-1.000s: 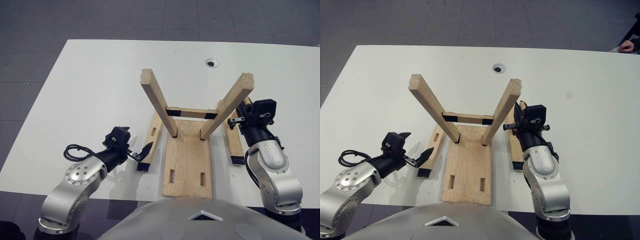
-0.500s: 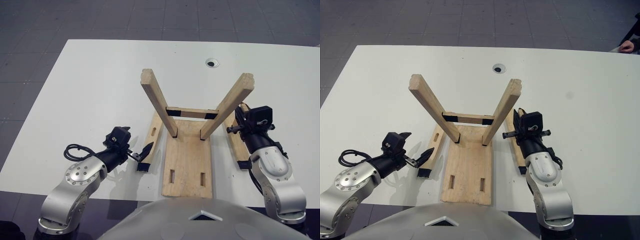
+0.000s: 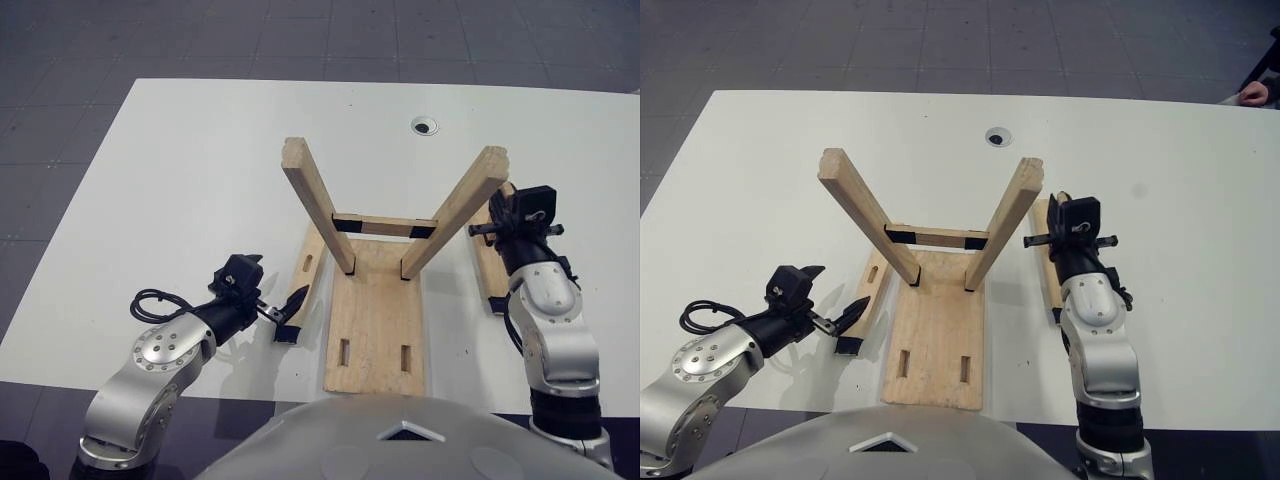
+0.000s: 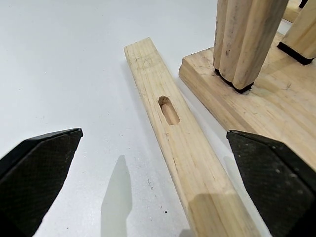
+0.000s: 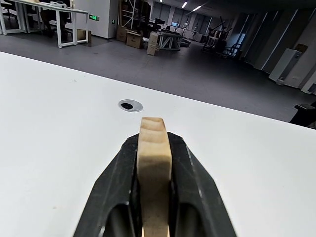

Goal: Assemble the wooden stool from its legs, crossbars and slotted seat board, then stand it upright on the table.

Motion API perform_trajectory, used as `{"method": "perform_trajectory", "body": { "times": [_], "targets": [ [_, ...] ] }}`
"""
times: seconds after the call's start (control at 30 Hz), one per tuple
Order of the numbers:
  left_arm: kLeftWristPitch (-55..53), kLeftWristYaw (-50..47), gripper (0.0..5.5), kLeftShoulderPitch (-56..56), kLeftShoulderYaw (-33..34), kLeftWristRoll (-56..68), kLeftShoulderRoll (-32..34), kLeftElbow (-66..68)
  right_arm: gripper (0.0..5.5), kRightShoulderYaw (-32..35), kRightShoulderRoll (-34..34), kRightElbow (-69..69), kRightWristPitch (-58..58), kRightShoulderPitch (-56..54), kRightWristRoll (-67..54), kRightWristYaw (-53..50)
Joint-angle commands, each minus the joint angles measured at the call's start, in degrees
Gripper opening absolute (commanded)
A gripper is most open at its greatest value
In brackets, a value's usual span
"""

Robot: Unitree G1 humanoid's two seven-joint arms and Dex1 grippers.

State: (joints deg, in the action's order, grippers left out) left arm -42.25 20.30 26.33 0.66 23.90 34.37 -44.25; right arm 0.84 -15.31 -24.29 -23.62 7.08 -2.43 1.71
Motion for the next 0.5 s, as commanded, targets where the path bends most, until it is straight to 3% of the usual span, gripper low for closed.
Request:
{"method": "perform_trajectory", "body": {
  "times": [0.03, 0.27, 0.5],
  "targets": [
    [-0.2, 0.8, 5.5, -0.1, 0.2, -0.6, 0.3, 0.0, 0.4, 2.4, 0.9, 7.3, -1.4, 1.0, -0.2, 0.0],
    [-0.5, 0.7, 5.5, 0.2, 0.2, -0.8, -0.2, -0.7, 0.4, -1.6, 6.0, 10.1, 1.8, 7.8, 1.5, -1.2],
    [-0.4, 0.7, 5.5, -0.1, 0.1, -0.9, -0.4, -0.3, 0.4, -1.1, 7.8, 13.5, 6.1, 8.4, 3.0, -2.3]
  ]
}}
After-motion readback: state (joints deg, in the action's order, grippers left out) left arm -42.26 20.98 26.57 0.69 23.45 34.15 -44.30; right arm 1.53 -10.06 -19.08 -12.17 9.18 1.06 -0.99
